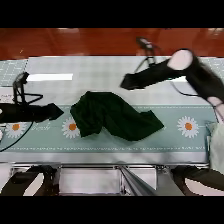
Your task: Fold the shirts.
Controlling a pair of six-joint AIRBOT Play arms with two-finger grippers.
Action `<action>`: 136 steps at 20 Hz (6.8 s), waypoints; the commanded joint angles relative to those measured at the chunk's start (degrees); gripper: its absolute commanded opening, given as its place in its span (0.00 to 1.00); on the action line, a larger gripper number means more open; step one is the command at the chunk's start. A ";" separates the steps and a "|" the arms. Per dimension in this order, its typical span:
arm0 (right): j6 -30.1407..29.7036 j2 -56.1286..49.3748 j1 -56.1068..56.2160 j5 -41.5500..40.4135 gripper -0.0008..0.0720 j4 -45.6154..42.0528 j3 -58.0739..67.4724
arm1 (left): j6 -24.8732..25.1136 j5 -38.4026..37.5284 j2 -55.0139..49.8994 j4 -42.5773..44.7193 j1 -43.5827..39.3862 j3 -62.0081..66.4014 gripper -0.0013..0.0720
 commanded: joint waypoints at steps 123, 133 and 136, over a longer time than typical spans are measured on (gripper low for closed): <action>-2.27 -11.74 -26.77 1.90 0.05 -2.78 -3.74 | 11.06 16.28 -19.91 -34.60 -6.49 -20.22 0.70; -2.38 -11.74 -26.77 0.85 0.05 -2.08 -3.74 | 13.11 22.29 -32.50 -39.89 -16.72 -8.44 0.64; -2.47 -11.58 -26.77 1.99 0.05 -1.55 -3.74 | 18.56 17.51 -34.77 -39.65 -16.76 -1.95 0.04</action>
